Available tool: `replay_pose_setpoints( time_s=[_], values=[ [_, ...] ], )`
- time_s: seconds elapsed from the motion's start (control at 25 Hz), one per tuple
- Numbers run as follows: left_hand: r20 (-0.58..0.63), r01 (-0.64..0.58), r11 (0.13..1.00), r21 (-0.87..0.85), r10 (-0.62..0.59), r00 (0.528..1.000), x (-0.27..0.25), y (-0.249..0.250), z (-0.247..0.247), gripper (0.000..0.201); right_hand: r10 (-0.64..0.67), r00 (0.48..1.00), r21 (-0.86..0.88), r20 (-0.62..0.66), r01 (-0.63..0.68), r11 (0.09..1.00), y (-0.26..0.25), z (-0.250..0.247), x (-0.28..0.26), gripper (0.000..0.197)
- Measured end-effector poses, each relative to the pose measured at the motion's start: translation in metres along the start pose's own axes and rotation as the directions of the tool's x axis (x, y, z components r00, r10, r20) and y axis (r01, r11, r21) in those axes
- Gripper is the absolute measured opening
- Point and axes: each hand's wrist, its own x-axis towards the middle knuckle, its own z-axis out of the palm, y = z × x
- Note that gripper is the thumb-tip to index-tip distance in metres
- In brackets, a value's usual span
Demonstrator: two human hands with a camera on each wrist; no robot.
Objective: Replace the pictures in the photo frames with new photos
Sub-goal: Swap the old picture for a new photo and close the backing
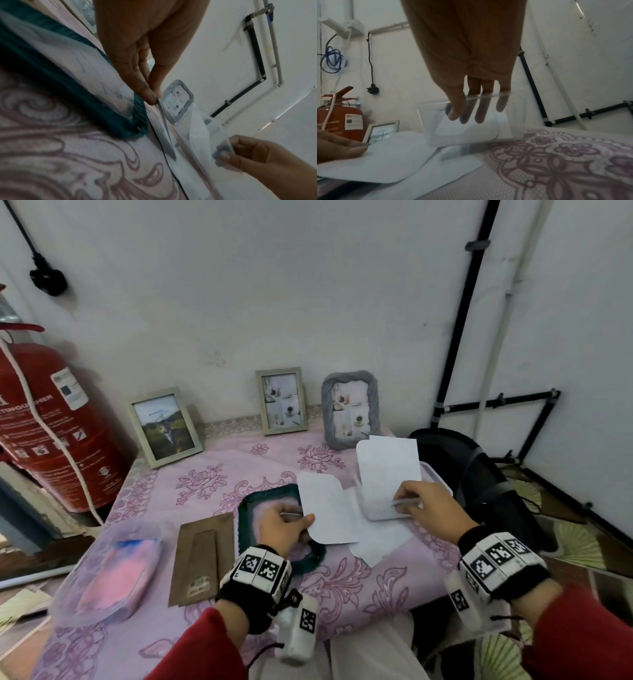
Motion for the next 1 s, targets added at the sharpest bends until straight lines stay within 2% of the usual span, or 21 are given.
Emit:
replay_pose_setpoints(
  time_s=[0.08,0.16,0.28,0.4,0.44,0.48,0.56,0.64,0.72,0.84,0.92,1.0],
  values=[
    [0.039,0.045,0.999,-0.03,-0.044,0.998,-0.004,-0.002,0.014,0.018,-0.018,0.999,0.061,-0.039,0.021,0.998,0.0,0.0,-0.001,0.018],
    [0.079,0.065,0.994,-0.093,-0.058,0.995,-0.009,-0.002,0.028,0.019,-0.031,0.999,0.092,-0.013,0.032,0.995,0.0,0.0,-0.002,0.025],
    [0.102,0.052,0.995,-0.09,-0.043,0.994,-0.017,-0.002,0.044,0.027,-0.012,0.999,0.055,0.042,0.009,0.998,0.003,0.002,-0.004,0.016],
    [0.104,0.036,0.997,-0.07,-0.029,0.994,-0.023,-0.002,0.05,0.027,0.005,0.998,-0.005,0.069,-0.004,1.0,0.003,0.005,-0.007,0.016],
    [0.09,0.002,1.0,-0.012,-0.001,0.996,-0.023,-0.002,0.049,0.026,0.005,0.997,-0.016,0.074,-0.003,1.0,0.003,0.006,-0.008,0.015],
    [0.069,-0.059,0.991,0.119,0.051,0.996,-0.021,-0.001,0.047,0.025,0.003,0.997,-0.03,0.081,-0.001,1.0,0.003,0.006,-0.008,0.013],
    [0.059,-0.186,0.902,0.39,0.177,0.983,-0.017,0.002,0.044,0.026,0.016,0.993,-0.039,0.113,-0.011,0.999,0.001,0.004,-0.007,0.014],
    [0.064,-0.268,0.851,0.451,0.268,0.961,-0.012,0.01,0.044,0.024,0.056,0.988,0.07,0.142,-0.067,0.995,-0.002,0.0,-0.005,0.026],
    [0.066,-0.33,0.857,0.396,0.332,0.941,-0.005,0.019,0.05,0.021,0.109,0.991,0.222,0.075,-0.123,0.967,-0.005,-0.005,0.0,0.031],
    [0.087,-0.418,0.824,0.383,0.418,0.904,0.007,0.032,0.067,0.029,0.195,0.972,0.226,-0.128,-0.163,0.96,-0.002,-0.011,0.017,0.029],
    [0.128,-0.4,0.811,0.427,0.384,0.915,0.015,0.041,0.078,0.041,0.262,0.952,0.199,-0.158,-0.229,0.953,0.003,-0.01,0.026,0.036],
    [0.172,-0.339,0.803,0.49,0.292,0.941,0.023,0.045,0.086,0.049,0.302,0.944,0.175,-0.131,-0.278,0.944,0.006,-0.006,0.031,0.044]
  ],
)
